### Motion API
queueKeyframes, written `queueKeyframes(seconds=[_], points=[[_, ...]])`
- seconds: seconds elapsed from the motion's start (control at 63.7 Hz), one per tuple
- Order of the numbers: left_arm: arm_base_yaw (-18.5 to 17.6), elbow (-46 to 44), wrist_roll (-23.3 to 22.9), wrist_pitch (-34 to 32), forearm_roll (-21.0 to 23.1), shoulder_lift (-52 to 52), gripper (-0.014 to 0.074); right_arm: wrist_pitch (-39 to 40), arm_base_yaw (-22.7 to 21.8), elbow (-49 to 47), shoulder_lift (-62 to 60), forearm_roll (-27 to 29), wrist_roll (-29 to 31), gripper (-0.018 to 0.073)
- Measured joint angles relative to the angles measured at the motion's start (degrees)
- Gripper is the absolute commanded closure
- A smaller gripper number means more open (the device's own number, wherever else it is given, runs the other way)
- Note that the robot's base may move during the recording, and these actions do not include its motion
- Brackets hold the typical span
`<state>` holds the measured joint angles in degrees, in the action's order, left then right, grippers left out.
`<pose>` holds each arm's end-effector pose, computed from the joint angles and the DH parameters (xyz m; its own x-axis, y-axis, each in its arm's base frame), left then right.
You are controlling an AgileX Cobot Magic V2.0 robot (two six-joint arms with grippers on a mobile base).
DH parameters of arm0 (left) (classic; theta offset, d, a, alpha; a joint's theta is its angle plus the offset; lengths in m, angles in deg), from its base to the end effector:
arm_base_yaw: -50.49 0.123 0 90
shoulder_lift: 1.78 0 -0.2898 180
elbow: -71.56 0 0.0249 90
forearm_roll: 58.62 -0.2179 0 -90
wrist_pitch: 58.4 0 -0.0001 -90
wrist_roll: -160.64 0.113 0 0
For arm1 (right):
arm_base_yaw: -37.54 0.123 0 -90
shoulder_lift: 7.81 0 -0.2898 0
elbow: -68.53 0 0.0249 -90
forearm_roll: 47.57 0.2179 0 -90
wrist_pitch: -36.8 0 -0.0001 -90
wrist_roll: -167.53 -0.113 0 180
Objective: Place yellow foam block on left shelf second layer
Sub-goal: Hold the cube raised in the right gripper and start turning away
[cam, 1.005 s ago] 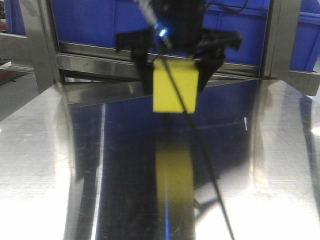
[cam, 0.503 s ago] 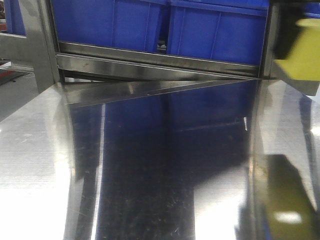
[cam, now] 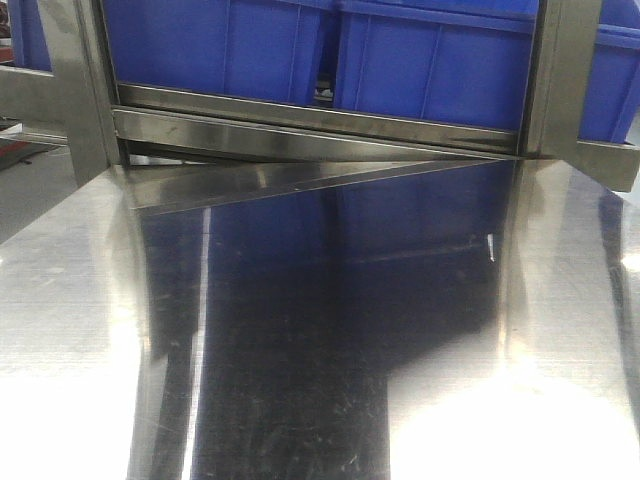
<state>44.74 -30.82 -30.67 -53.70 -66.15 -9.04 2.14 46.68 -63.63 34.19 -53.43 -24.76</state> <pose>0.0402 -0.0028 0.2047 0.0020 -0.0669 -0.9978 0.0898 0.9937 -0.0664 0.0954 0.0087 0.2787 -0.5670 0.0401 -0.8228 -0.0379 0.9965 0.0748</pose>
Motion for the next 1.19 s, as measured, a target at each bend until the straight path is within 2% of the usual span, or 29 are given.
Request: queueKeyframes(seconds=[0.283,0.487,1.194], points=[[0.00,0.00,0.00,0.00,0.00,0.00,0.0460,0.00,-0.08,2.77,-23.71,-2.17,0.14,0.0294],[0.00,0.00,0.00,0.00,0.00,0.00,0.0460,0.08,-0.08,2.77,-33.77,-6.26,0.14,0.0294],[0.00,0.00,0.00,0.00,0.00,0.00,0.0460,0.08,-0.08,2.77,-35.19,-7.36,0.14,0.0294]])
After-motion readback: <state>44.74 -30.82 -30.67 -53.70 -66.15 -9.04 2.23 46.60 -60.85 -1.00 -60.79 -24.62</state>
